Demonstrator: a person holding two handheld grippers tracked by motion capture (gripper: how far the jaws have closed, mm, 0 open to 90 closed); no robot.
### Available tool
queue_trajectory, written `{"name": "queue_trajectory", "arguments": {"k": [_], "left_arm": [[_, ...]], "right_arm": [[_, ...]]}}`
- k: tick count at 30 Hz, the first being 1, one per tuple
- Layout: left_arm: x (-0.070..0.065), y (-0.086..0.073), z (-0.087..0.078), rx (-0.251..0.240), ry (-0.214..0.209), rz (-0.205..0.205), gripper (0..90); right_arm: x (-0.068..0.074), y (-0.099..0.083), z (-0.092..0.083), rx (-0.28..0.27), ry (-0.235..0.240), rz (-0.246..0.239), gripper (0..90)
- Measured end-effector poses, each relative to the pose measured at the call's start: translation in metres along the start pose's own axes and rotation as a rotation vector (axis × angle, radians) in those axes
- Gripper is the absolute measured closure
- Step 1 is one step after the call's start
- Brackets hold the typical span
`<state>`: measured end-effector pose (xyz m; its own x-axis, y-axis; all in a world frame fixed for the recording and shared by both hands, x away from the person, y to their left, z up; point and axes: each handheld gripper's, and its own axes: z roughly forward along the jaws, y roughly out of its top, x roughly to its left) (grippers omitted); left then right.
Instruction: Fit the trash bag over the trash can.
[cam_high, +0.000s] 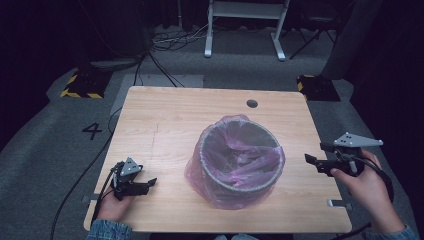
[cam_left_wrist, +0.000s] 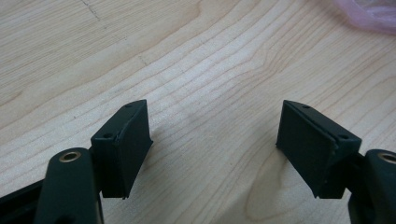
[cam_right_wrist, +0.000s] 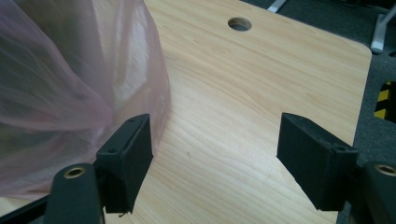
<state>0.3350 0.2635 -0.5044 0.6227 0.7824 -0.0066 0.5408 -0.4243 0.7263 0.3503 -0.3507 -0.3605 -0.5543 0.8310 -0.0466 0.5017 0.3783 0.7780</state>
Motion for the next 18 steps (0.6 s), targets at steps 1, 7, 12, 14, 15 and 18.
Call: {"name": "queue_trajectory", "arguments": {"k": [1, 7, 12, 14, 15, 18], "left_arm": [[0.0, 0.0, 0.0, 0.0, 0.001, 0.003, 25.6], [0.0, 0.0, 0.0, 0.0, 0.001, 0.003, 25.6], [0.0, 0.0, 0.0, -0.001, 0.001, -0.002, 25.3], [0.0, 0.0, 0.0, 0.0, 0.003, 0.002, 24.8], [0.0, 0.0, 0.0, 0.0, 0.003, 0.002, 24.8], [0.0, 0.0, 0.0, 0.001, 0.003, 0.002, 24.7]], "right_arm": [[-0.001, -0.005, 0.002, -0.001, -0.004, 0.005, 26.4], [-0.002, -0.031, 0.015, -0.003, 0.012, 0.013, 25.3], [0.001, -0.052, 0.024, 0.004, -0.009, -0.018, 25.3], [0.002, -0.059, 0.027, 0.0, -0.001, 0.0, 25.3], [0.003, -0.063, 0.029, 0.001, -0.003, 0.008, 25.3], [0.006, -0.075, 0.034, 0.008, -0.011, 0.01, 25.3]]}}
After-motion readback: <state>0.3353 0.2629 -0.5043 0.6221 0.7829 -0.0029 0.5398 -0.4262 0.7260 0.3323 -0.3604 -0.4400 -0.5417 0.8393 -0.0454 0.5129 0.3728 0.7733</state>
